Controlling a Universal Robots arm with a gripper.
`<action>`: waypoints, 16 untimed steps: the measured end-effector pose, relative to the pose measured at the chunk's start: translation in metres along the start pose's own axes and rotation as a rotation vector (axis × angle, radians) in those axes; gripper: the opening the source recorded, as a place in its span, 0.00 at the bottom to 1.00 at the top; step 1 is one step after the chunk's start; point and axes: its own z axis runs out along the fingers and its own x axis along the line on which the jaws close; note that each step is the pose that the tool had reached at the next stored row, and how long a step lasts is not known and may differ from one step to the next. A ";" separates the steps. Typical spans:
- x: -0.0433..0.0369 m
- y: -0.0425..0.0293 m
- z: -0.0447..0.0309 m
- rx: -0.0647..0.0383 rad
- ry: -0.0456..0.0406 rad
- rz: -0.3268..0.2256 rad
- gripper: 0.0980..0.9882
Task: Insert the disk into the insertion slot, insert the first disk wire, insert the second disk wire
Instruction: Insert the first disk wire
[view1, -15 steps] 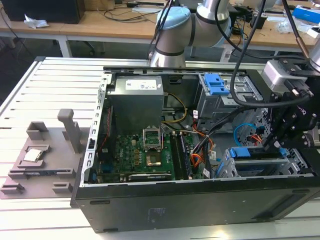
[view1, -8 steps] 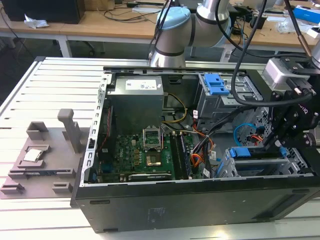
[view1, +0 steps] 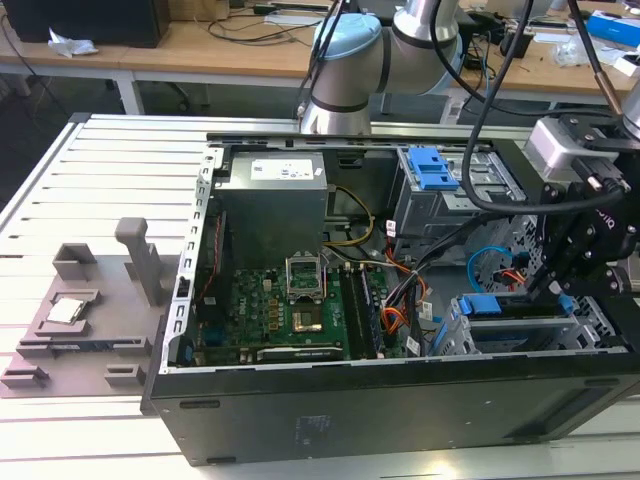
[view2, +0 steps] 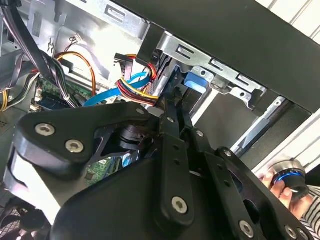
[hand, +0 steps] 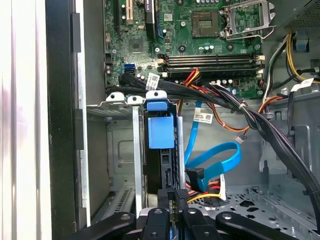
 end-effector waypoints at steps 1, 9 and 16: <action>0.0000 0.0000 0.0000 0.000 0.0001 0.000 0.07; 0.0000 0.0000 -0.0002 0.000 -0.0001 0.000 0.16; -0.0020 0.0007 -0.0127 0.000 -0.0001 0.000 0.16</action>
